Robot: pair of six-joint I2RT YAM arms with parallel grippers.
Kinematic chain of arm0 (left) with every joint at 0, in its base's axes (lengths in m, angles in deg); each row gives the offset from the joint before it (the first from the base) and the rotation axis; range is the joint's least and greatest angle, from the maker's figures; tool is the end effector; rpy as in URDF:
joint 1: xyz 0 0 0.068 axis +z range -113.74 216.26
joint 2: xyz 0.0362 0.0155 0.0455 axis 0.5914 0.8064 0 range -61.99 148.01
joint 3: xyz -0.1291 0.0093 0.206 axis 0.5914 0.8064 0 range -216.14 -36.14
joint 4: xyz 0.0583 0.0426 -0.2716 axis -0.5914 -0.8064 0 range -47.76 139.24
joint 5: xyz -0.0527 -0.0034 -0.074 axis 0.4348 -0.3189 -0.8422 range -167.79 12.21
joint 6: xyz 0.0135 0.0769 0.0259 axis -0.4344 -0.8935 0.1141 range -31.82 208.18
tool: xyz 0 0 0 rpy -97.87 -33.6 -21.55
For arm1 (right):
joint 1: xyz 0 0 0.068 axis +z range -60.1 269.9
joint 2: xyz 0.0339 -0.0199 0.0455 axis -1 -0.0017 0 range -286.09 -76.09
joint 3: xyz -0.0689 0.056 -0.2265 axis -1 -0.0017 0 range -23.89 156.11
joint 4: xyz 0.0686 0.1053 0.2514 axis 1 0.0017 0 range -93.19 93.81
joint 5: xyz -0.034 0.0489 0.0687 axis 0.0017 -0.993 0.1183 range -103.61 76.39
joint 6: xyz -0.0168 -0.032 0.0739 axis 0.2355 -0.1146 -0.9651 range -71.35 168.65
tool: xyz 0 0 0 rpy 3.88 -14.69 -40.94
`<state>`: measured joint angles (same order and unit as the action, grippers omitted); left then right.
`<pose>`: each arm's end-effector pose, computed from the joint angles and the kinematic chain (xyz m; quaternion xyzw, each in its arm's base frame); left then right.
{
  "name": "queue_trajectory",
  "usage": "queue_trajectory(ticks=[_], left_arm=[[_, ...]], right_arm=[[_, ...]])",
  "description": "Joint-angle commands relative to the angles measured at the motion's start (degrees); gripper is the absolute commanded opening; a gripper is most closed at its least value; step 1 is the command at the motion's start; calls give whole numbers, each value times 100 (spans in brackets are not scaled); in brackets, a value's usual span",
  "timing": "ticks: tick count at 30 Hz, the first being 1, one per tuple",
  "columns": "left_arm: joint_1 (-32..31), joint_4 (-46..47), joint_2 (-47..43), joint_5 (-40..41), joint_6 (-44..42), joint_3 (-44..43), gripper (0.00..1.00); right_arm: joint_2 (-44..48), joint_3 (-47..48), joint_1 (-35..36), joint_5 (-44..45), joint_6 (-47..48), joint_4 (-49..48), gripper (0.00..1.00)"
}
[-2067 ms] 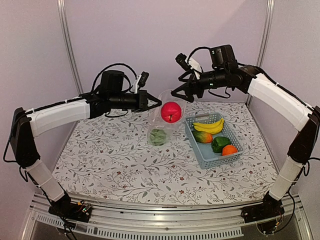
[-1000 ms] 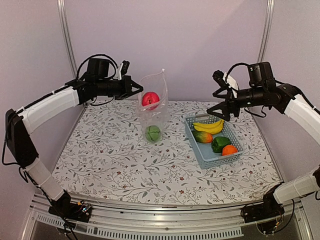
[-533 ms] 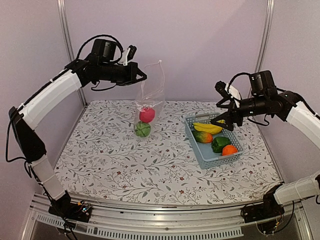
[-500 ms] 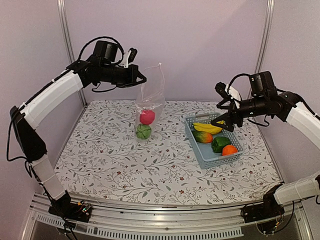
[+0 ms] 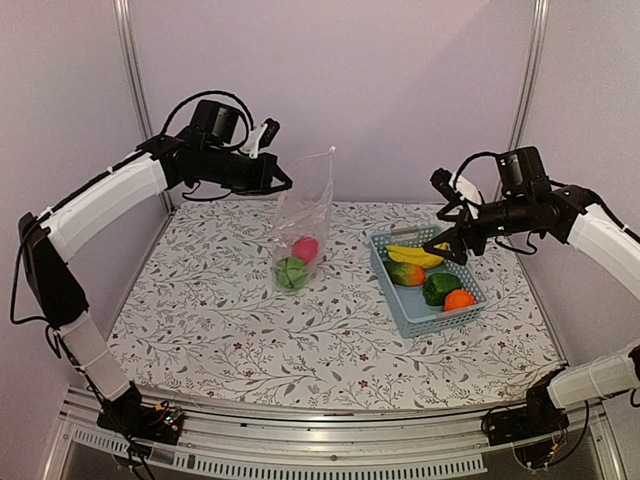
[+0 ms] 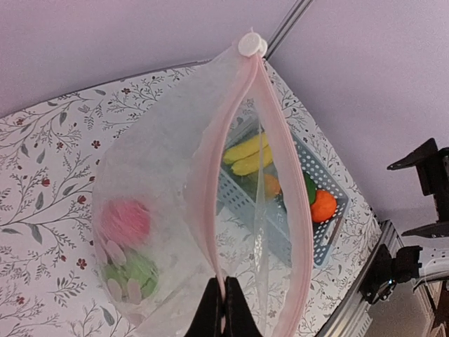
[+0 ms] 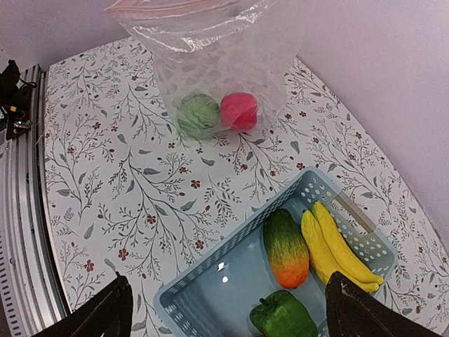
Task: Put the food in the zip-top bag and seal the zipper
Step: Adjust the zipper food storage bag at the center of the board, then move the fake fruit to the bin.
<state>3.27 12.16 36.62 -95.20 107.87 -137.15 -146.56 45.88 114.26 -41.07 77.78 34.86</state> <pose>0.3532 -0.2548 0.3343 0.1712 0.8615 -0.3237 0.3518 0.2741 0.1602 0.3041 -0.4858 0.7360 0.1964 0.4287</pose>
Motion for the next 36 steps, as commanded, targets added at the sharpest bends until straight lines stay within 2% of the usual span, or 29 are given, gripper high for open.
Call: queue_trajectory(ticks=[1,7,19,28,36], left_arm=[[5,739,-602,-222,-76,638,0],[144,1094,-777,33,-209,1180,0],[139,2164,-1333,-571,-115,1975,0],[87,2282,-1209,-721,-49,2086,0],[38,2266,-1187,-682,-122,2116,0]], right_arm=[[-257,55,-36,174,-112,-39,94],[-498,54,-41,511,-74,1,93],[-587,-321,-53,962,183,35,87],[-1001,-119,-52,1148,367,-9,77],[-1733,84,-54,1285,553,-69,71]])
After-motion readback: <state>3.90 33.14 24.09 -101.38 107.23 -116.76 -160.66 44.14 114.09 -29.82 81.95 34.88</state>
